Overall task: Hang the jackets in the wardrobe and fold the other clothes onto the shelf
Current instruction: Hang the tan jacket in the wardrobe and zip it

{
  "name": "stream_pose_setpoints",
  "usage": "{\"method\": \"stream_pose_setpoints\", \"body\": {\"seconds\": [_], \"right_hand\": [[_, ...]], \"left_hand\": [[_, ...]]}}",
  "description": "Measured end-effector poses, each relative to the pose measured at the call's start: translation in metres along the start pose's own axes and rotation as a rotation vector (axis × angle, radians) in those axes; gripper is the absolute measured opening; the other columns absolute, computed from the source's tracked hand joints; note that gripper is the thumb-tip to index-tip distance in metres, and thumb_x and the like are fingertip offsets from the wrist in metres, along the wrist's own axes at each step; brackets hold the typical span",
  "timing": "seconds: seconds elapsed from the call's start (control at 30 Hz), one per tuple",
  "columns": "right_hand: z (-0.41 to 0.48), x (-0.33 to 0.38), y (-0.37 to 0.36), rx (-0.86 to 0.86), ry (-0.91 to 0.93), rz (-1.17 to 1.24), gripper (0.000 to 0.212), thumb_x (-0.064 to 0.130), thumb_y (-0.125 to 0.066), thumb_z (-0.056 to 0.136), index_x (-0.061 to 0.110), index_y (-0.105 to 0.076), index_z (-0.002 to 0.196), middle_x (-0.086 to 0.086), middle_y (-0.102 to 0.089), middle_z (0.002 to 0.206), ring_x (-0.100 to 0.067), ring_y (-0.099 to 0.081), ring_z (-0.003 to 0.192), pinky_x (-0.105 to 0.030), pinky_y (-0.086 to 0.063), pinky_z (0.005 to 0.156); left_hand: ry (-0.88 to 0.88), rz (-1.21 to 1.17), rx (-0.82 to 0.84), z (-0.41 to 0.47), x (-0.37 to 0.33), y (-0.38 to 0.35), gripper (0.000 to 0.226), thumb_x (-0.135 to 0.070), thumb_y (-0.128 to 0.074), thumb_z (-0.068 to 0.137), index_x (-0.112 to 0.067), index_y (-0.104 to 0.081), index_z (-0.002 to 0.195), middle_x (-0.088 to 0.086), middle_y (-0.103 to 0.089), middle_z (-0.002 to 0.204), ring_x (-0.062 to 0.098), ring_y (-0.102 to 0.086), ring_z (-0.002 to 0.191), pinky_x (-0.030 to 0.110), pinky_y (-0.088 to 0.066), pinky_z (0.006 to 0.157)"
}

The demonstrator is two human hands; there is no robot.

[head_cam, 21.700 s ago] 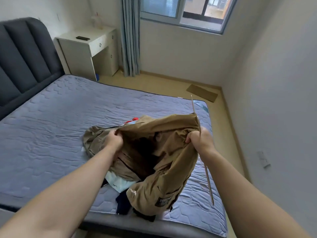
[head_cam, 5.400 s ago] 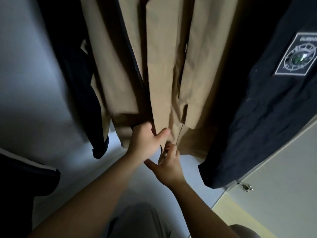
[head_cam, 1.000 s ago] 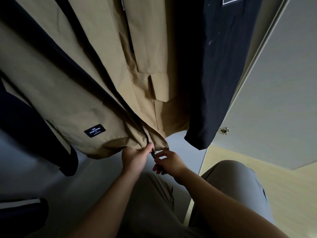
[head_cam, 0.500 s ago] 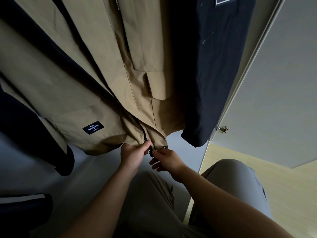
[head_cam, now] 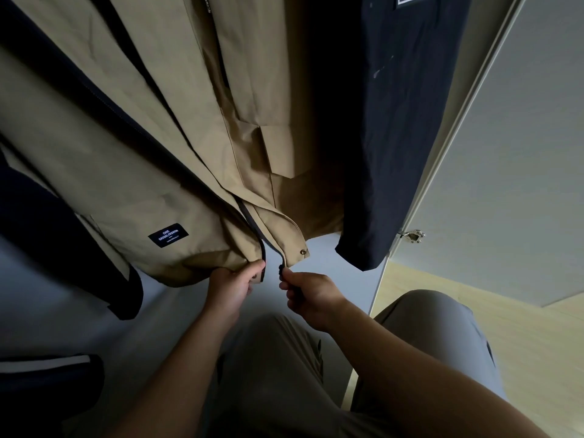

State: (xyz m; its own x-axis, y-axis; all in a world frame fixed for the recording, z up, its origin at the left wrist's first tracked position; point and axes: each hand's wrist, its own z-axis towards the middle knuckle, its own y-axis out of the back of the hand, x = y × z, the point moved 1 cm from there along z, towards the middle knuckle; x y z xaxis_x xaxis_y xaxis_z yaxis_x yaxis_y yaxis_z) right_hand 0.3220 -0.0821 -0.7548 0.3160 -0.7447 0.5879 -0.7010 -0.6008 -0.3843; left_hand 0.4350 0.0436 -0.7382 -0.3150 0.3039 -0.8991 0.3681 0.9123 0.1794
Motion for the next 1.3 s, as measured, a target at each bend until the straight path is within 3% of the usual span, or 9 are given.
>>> {"method": "stream_pose_setpoints", "body": {"seconds": [0.1, 0.27, 0.5, 1.07, 1.3], "right_hand": [[-0.001, -0.003, -0.002, 0.069, -0.006, 0.084, 0.023, 0.020, -0.075, 0.091, 0.000, -0.073, 0.102, -0.003, -0.059, 0.067, -0.011, -0.046, 0.053, -0.025, -0.042, 0.054], [-0.005, -0.002, -0.005, 0.133, -0.005, 0.128, 0.016, 0.019, -0.072, 0.093, 0.003, -0.070, 0.098, -0.001, -0.052, 0.063, -0.010, -0.041, 0.050, -0.024, -0.038, 0.053], [-0.011, -0.001, -0.011, 0.153, -0.071, 0.221, 0.012, 0.018, -0.071, 0.094, 0.006, -0.069, 0.093, 0.001, -0.052, 0.060, -0.009, -0.041, 0.048, -0.022, -0.037, 0.052], [-0.017, 0.001, -0.021, 0.115, -0.090, 0.248, 0.013, 0.018, -0.070, 0.094, 0.005, -0.070, 0.094, 0.000, -0.055, 0.061, -0.010, -0.043, 0.050, -0.023, -0.038, 0.051], [-0.016, 0.007, -0.022, 0.067, -0.051, 0.219, 0.014, 0.015, -0.071, 0.093, 0.002, -0.072, 0.098, -0.001, -0.056, 0.062, -0.009, -0.044, 0.049, -0.023, -0.040, 0.051]], "left_hand": [[-0.041, -0.008, 0.029, -0.004, -0.001, 0.000, 0.027, -0.030, -0.084, 0.080, -0.009, -0.070, 0.070, -0.001, -0.062, 0.059, 0.013, -0.056, 0.056, 0.030, -0.048, 0.062], [-0.035, -0.134, 0.140, -0.014, -0.010, -0.004, 0.011, -0.012, -0.079, 0.085, -0.005, -0.077, 0.077, 0.010, -0.072, 0.073, 0.018, -0.065, 0.067, 0.034, -0.054, 0.074], [-0.127, -0.139, 0.102, -0.016, -0.015, -0.009, 0.012, -0.010, -0.076, 0.089, -0.004, -0.074, 0.079, 0.004, -0.072, 0.066, 0.014, -0.067, 0.065, 0.026, -0.058, 0.069], [-0.176, -0.055, 0.022, -0.017, -0.013, -0.015, 0.012, -0.016, -0.076, 0.090, -0.009, -0.077, 0.080, 0.008, -0.077, 0.077, 0.021, -0.076, 0.077, 0.037, -0.060, 0.083], [-0.275, 0.247, 0.014, -0.017, -0.012, -0.008, 0.018, -0.030, -0.079, 0.086, -0.025, -0.075, 0.069, -0.013, -0.075, 0.069, 0.001, -0.073, 0.069, 0.020, -0.051, 0.066]]}}
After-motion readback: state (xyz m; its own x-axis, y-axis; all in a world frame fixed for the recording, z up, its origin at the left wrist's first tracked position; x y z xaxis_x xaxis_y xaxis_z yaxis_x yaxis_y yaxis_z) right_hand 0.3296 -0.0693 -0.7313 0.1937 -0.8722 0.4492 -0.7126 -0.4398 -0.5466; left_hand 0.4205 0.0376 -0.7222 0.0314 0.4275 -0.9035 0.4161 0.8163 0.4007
